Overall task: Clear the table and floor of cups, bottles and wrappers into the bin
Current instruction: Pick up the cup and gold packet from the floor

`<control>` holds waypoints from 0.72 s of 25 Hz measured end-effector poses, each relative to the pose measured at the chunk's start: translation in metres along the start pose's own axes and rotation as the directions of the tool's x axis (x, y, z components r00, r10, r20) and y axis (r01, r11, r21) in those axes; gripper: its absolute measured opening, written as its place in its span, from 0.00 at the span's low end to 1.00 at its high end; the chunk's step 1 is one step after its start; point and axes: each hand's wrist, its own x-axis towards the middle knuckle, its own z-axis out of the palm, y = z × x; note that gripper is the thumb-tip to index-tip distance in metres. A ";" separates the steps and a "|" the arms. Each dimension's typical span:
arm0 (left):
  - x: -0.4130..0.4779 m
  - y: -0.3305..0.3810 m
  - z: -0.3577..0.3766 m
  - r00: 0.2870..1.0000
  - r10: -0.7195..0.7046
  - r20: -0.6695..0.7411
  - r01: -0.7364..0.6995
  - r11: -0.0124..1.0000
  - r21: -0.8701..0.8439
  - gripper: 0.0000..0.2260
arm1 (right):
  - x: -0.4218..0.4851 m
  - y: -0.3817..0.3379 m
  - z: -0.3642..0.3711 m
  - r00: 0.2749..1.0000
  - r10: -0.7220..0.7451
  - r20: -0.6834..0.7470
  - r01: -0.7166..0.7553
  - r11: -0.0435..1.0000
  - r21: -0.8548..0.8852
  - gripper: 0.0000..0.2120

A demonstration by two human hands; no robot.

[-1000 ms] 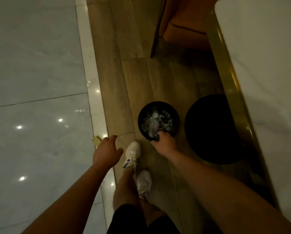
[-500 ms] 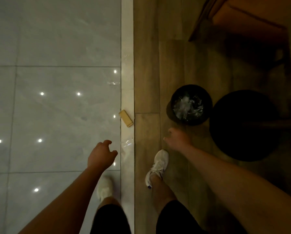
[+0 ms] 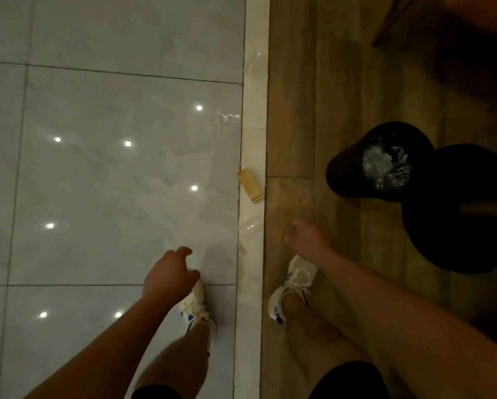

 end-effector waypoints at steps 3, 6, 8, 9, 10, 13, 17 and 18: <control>0.030 -0.012 0.004 1.000 -0.002 0.030 -0.001 0.997 0.080 0.27 | 0.026 -0.018 0.024 0.997 -0.061 -0.048 0.063 0.997 0.040 0.12; 0.064 -0.002 0.008 0.999 -0.001 0.041 -0.004 0.994 0.113 0.27 | 0.060 -0.025 0.045 0.995 -0.101 -0.014 0.101 0.993 0.061 0.16; 0.095 0.012 0.014 1.000 0.027 0.006 -0.027 0.990 0.137 0.27 | 0.088 -0.026 0.062 0.981 -0.191 0.024 0.191 0.981 -0.018 0.23; 0.115 0.021 0.019 0.998 0.062 -0.004 -0.060 0.987 0.148 0.27 | 0.104 -0.024 0.071 0.968 -0.248 0.027 0.250 0.963 -0.100 0.27; 0.138 0.029 0.028 0.994 0.106 -0.011 -0.103 0.982 0.160 0.28 | 0.123 -0.020 0.084 0.955 -0.293 0.037 0.295 0.937 -0.188 0.31; 0.200 0.047 0.053 0.972 0.234 -0.021 -0.223 0.947 0.232 0.29 | 0.175 -0.007 0.122 0.927 -0.366 0.087 0.367 0.829 -0.423 0.45; 0.275 0.042 0.066 0.928 0.369 0.044 -0.362 0.868 0.339 0.29 | 0.233 0.006 0.177 0.898 -0.414 0.150 0.423 0.720 -0.550 0.56; 0.291 0.040 0.063 0.917 0.393 0.075 -0.393 0.849 0.355 0.28 | 0.242 0.006 0.185 0.878 -0.458 0.139 0.455 0.709 -0.539 0.54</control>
